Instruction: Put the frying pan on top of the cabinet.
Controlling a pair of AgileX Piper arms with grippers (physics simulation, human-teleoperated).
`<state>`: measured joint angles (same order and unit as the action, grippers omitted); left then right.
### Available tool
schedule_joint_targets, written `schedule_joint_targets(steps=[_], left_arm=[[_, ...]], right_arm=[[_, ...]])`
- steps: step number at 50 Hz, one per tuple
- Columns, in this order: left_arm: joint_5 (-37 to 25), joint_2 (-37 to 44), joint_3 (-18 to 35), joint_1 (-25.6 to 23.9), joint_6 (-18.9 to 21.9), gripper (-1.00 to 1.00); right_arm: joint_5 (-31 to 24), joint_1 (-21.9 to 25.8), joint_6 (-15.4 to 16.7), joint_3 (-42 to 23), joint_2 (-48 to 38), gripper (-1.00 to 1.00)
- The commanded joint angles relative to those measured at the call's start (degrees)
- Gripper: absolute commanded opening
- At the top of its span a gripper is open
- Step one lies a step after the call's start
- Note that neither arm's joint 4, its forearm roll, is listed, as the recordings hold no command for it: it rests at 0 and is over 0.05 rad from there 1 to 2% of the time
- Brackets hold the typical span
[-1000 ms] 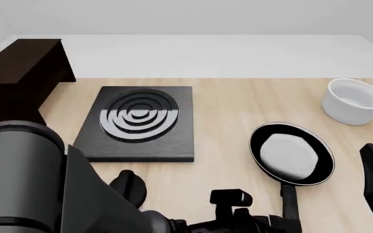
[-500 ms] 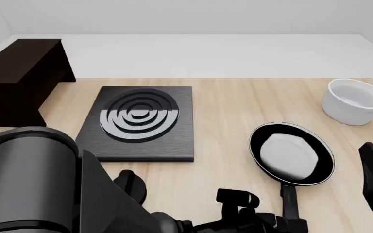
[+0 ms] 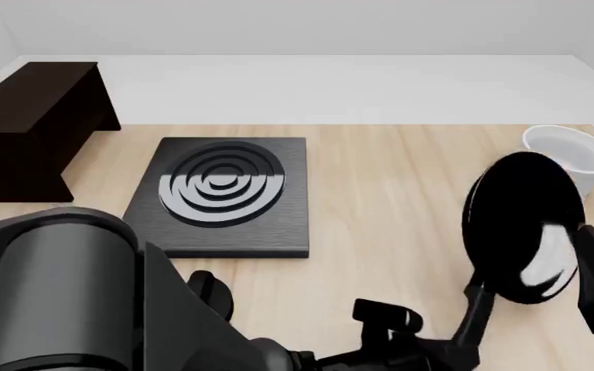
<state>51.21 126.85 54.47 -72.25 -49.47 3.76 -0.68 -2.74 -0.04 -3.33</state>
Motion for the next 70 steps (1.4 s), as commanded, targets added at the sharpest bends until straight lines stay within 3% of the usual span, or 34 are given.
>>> schedule_joint_targets(steps=[1, 14, 36, 51, 63, 68, 70], left_arm=[[-2.55, 4.73, 1.33, 0.47, -17.05, -1.0], [-2.09, 3.71, -0.06, 1.46, -16.88, -1.0], [-4.15, -5.4, -4.34, 5.47, -12.01, -1.0], [-4.78, -15.64, -9.97, 8.25, -9.32, -1.0], [-4.69, -21.95, -13.65, 9.93, -9.71, -1.0], [-6.65, -28.01, -15.42, 11.1, -7.05, -1.0], [-6.35, -29.41, -16.43, 10.97, -7.98, -1.0]], right_arm=[[-0.11, -0.04, -0.08, 0.01, 0.19, 1.0], [-0.36, -0.01, 0.14, 0.0, 0.48, 1.0], [-0.85, 0.2, 0.54, 0.01, 0.86, 1.0], [-0.97, 0.22, 0.76, 0.0, 0.92, 1.0], [-0.36, 0.43, 1.33, 0.01, 0.04, 1.0], [0.06, 0.47, 1.52, 0.01, -0.53, 1.0], [0.1, 0.51, 1.56, 0.02, -0.64, 1.0]])
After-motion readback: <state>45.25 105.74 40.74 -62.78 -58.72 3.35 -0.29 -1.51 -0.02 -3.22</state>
